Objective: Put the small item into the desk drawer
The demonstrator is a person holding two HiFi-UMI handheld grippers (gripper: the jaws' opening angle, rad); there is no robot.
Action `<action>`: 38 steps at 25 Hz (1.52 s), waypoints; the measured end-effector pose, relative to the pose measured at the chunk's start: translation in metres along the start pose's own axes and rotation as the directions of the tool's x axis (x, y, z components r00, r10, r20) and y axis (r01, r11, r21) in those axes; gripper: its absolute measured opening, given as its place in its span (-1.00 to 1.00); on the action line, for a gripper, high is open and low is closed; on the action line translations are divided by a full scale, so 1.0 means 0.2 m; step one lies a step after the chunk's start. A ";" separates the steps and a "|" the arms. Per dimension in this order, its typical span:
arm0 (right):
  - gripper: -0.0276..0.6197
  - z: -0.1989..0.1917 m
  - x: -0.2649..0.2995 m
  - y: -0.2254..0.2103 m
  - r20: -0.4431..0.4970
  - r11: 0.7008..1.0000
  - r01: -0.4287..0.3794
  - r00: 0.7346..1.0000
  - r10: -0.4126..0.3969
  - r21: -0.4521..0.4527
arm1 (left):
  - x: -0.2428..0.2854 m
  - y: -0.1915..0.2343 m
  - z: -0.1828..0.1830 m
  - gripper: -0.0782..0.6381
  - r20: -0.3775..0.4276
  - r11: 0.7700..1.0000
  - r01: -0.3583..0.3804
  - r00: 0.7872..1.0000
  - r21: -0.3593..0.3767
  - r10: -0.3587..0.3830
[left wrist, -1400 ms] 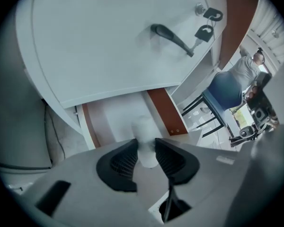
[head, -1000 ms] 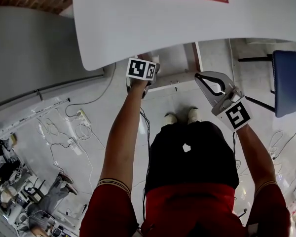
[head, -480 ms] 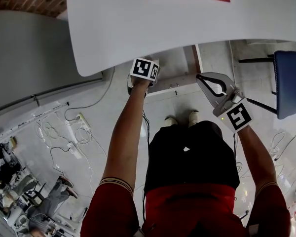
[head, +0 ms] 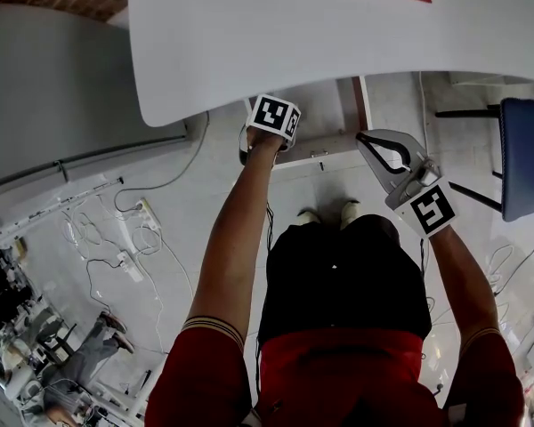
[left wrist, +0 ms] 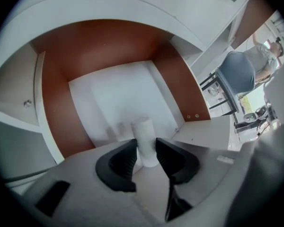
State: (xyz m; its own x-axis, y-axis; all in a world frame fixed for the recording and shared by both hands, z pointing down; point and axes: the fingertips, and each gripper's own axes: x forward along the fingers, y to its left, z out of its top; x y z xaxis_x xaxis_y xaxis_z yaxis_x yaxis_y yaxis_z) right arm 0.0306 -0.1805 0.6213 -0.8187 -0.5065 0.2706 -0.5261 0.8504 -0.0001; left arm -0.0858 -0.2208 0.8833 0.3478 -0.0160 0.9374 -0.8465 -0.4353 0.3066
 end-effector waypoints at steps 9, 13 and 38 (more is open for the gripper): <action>-0.88 0.02 -0.02 0.03 -0.025 1.000 -0.018 1.000 0.018 0.006 | -0.09 0.00 0.02 -0.37 0.071 1.000 -0.005 0.997 -0.007 0.006; -0.88 0.05 -0.02 0.06 -0.026 1.000 -0.022 0.999 0.022 0.018 | -0.17 0.00 0.02 -0.71 0.130 1.000 -0.027 0.991 -0.001 0.027; -0.88 0.43 -0.05 0.19 -0.030 0.968 0.014 1.000 -0.006 0.250 | -1.34 -0.71 0.14 -0.77 0.737 0.980 0.032 0.655 0.195 -0.168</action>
State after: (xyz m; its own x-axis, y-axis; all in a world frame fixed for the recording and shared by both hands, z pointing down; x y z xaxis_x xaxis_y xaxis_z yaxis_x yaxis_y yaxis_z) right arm -0.0005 -0.1553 0.5355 -0.8081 -0.5075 0.2989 -0.5780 0.7809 -0.2368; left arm -0.0475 -0.1793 0.5834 0.6671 -0.6006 0.4406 -0.7399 -0.6027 0.2988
